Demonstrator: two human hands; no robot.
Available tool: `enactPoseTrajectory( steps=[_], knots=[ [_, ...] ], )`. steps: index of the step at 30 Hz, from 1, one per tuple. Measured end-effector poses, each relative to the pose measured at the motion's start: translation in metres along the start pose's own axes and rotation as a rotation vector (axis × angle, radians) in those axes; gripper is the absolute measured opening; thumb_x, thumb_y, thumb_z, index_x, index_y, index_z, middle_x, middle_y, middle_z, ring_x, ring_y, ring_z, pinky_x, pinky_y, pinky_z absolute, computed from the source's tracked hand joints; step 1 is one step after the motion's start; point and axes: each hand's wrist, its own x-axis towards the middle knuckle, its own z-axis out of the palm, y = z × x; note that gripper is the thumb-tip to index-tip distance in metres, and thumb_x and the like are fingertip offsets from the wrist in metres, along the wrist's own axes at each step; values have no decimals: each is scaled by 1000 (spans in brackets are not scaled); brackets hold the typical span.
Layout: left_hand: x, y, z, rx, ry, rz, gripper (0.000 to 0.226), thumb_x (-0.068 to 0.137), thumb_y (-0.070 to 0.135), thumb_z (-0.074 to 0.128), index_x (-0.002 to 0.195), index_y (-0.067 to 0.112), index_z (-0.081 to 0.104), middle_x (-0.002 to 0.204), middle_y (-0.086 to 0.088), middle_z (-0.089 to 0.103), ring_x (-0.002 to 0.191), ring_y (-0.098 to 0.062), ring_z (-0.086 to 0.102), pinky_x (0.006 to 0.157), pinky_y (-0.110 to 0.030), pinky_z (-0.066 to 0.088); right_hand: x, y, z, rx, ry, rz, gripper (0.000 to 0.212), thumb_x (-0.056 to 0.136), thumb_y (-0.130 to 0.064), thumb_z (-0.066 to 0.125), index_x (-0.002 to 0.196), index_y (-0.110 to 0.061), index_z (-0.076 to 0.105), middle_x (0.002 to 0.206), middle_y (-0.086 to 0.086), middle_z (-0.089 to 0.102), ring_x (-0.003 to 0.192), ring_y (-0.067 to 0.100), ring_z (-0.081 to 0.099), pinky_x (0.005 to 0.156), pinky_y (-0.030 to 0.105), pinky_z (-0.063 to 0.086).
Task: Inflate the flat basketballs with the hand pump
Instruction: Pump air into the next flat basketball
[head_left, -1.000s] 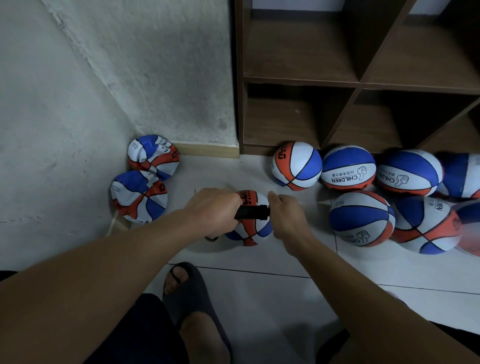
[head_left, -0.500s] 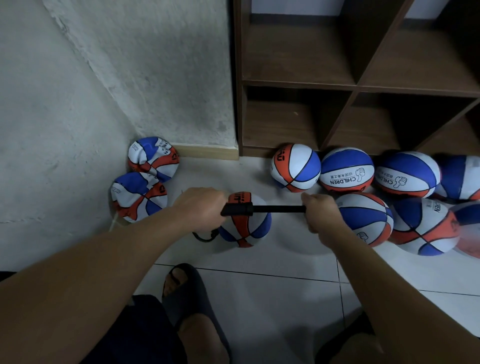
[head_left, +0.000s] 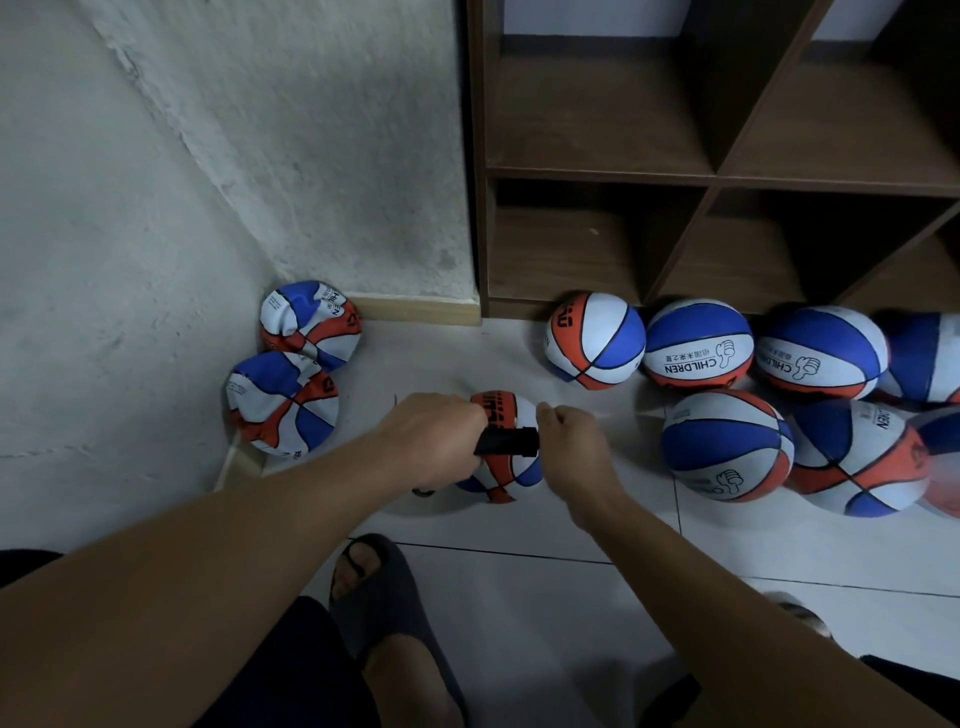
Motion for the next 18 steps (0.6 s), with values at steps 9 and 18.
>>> enactPoseTrajectory(
  steps=[9, 18],
  knots=[
    [-2, -3, 1, -53, 13, 3, 19, 96, 29, 64, 79, 26, 57, 74, 3, 62, 62, -19, 62, 58, -32, 48, 6, 1, 1, -53, -29, -14, 44, 114, -36, 46, 76, -13, 48, 63, 3, 40, 55, 14, 38, 58, 33, 36],
    [-3, -25, -6, -120, 24, -80, 25, 96, 39, 65, 75, 30, 57, 72, 5, 64, 61, -15, 63, 53, -30, 45, 30, 1, -69, 52, 170, 77, 27, 106, -30, 55, 86, -12, 56, 73, 7, 46, 68, 24, 42, 63, 40, 38]
  ],
)
